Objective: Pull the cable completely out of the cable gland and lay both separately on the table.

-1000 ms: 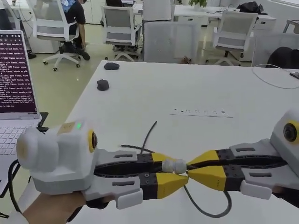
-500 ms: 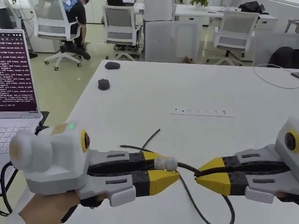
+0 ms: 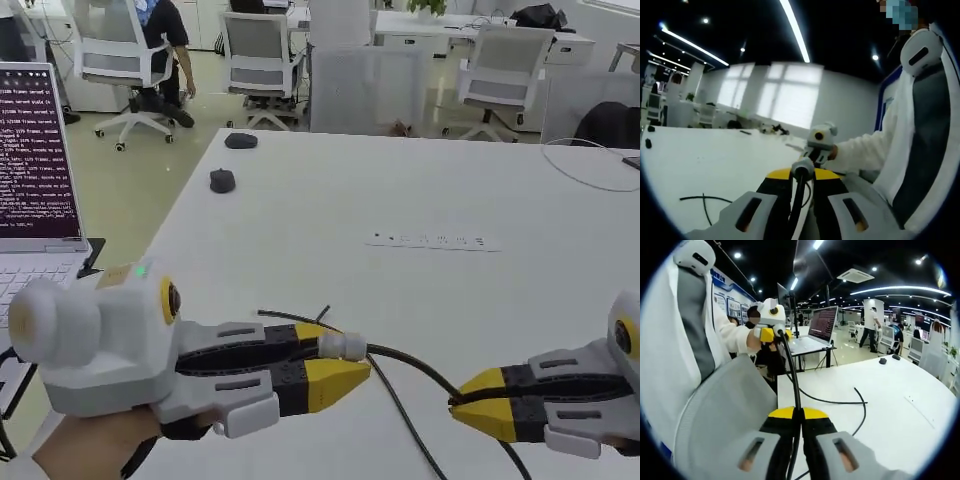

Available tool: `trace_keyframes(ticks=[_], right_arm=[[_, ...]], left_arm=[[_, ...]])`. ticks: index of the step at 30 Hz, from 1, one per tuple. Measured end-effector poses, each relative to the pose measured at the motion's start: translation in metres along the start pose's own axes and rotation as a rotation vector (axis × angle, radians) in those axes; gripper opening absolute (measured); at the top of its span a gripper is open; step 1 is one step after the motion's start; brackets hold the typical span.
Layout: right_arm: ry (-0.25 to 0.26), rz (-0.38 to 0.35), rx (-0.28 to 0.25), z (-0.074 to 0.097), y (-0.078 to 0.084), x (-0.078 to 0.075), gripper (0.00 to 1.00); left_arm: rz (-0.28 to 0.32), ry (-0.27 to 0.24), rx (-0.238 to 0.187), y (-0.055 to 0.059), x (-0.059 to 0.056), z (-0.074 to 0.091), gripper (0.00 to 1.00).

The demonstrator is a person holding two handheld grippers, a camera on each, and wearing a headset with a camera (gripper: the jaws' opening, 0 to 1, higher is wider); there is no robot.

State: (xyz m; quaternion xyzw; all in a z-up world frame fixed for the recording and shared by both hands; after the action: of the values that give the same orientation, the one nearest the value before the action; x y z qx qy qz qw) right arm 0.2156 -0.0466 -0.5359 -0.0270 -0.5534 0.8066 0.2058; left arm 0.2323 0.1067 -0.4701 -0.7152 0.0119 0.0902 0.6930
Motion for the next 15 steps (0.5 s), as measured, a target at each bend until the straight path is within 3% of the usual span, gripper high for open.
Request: trace_keyframes(ticks=[7,13,15], right_arm=[[0.024,-0.006,0.017,0.002,0.007,-0.002,0.02],[0.044,-0.003,0.025,0.004,0.0,-0.004,0.04],[0.057,0.003,0.007,0.006,-0.008,-0.005,0.12]], left_arm=[[0.0,-0.009,0.022,0.004,-0.001,-0.002,0.15],[0.016,-0.036,0.043,0.004,0.004,-0.004,0.15],[0.007,-0.04,0.046,0.004,0.005,-0.005,0.15]])
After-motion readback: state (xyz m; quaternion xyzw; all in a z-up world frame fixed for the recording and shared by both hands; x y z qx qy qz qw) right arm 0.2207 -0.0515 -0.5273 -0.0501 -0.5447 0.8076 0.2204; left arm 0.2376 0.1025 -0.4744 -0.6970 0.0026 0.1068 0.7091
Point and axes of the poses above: the centre of the closed fingertips' face, and the gripper's own axes: z roughly backward along the fingers, x roughly to its left, y roughly out of its underside, the point moved 4 cm from there along z, roughly backward along the fingers, and after that the axes turned 7 degrees about -z, right-handed, at the moved point
